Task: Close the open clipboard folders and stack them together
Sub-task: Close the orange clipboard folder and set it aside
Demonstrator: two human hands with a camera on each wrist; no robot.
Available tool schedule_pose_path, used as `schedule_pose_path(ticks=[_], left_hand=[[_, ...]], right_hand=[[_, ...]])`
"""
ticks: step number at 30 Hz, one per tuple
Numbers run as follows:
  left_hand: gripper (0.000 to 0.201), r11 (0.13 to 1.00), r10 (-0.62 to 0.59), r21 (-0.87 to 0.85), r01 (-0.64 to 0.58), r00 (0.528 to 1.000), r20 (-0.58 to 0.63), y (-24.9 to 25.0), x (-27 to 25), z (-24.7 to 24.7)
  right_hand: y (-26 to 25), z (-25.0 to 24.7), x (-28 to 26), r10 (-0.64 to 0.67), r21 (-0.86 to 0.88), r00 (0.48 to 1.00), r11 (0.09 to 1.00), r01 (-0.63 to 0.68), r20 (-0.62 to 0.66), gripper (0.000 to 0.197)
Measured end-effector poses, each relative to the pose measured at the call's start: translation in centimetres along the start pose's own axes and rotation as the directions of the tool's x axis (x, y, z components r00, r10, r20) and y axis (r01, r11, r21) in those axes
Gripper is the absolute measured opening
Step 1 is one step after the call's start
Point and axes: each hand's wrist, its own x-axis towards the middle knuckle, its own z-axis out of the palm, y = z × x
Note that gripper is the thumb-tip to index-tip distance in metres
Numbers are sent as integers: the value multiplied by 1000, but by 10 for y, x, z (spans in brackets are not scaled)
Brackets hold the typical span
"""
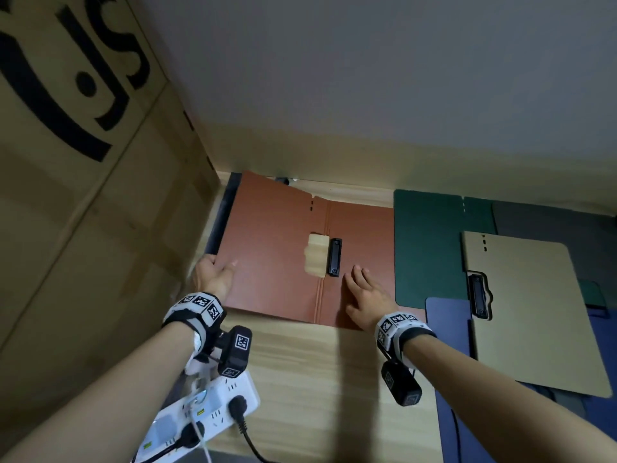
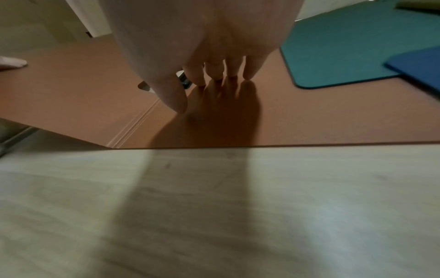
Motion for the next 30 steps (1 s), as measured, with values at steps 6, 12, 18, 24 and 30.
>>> schedule_pose_path(ticks=[6, 12, 18, 24, 30], left_hand=[[53, 998, 33, 63, -27, 996, -88, 8, -2, -32], [40, 943, 222, 254, -216, 975, 5, 50, -38, -39], [15, 764, 444, 346, -544, 833, 329, 107, -91, -28], [18, 618, 510, 309, -723, 668, 542, 141, -151, 37], [24, 564, 513, 325, -759, 631, 582, 137, -177, 101]], right_hand=[[-23, -2, 15, -83, 41, 994, 996, 80, 72, 77], [15, -25, -11, -4, 170, 1000, 985, 1, 18, 66], [71, -50, -49, 162, 228, 987, 961, -155, -10, 55], [110, -68, -72, 241, 416, 970, 885, -211, -21, 37], [125, -71, -74, 227, 695, 974, 698, -172, 13, 22]])
